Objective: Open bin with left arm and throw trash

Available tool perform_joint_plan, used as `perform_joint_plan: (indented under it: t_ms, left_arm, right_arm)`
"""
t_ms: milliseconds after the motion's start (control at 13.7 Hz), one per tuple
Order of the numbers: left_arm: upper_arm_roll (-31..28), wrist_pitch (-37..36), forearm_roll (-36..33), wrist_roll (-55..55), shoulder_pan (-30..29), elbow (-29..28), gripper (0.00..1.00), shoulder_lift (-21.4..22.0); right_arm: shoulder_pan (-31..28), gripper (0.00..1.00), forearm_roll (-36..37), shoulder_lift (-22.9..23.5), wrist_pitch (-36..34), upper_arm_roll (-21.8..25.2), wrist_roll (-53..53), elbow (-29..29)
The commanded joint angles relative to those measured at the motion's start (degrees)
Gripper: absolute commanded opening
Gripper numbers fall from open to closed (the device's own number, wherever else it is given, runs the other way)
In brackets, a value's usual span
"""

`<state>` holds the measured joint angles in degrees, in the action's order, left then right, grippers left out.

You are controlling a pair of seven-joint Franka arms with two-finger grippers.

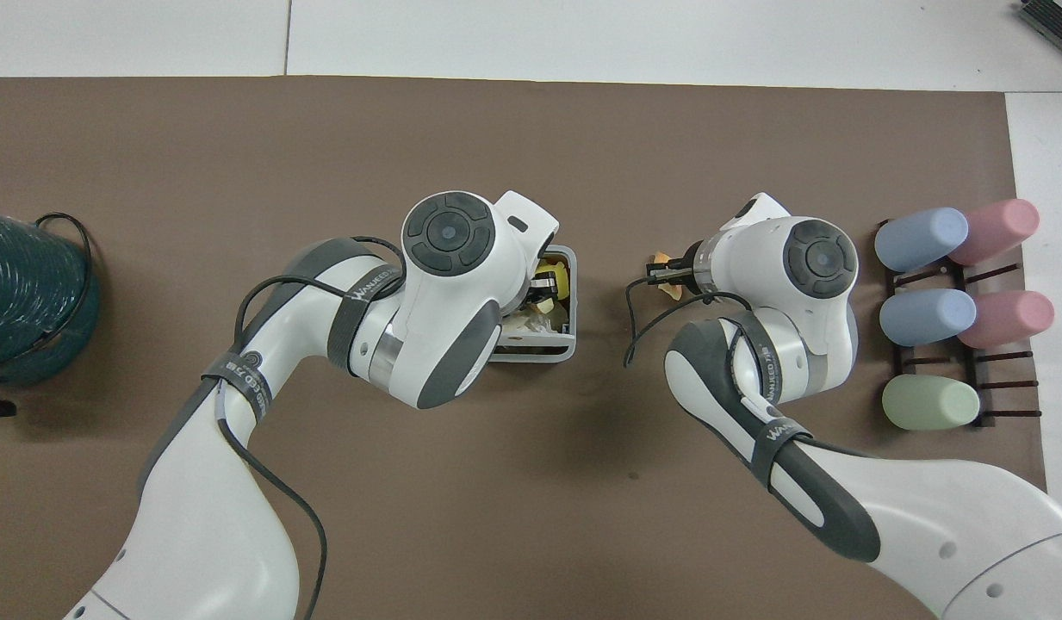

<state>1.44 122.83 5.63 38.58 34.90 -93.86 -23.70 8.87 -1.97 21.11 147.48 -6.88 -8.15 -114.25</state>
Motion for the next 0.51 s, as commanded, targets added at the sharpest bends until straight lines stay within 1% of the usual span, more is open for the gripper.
perform_joint_plan:
  t_ms: [0, 146, 292, 438]
  left_arm:
    - [-0.6, -5.9, 0.2, 0.6, -0.4, 5.5, 1.00, 0.7]
    - [-0.9, -13.6, 0.0, 0.6, -0.4, 9.2, 1.00, 1.2]
    - [-1.1, -19.4, -0.1, 0.6, -0.5, 13.4, 1.00, 1.3]
    - [-1.8, -24.4, -0.3, 0.4, -1.1, 16.1, 1.00, 1.6]
  right_arm:
    - [-0.3, 0.01, 1.2, 0.6, 1.6, -0.2, 1.0, -0.4]
    - [-0.1, 0.00, 1.2, 0.2, 1.1, -0.2, 0.1, 0.2]
    - [-0.1, 0.00, 1.2, -1.2, 0.4, -0.3, -1.7, 0.8]
    - [0.4, 0.00, 1.0, -3.3, -3.3, -0.6, -6.5, 2.9]
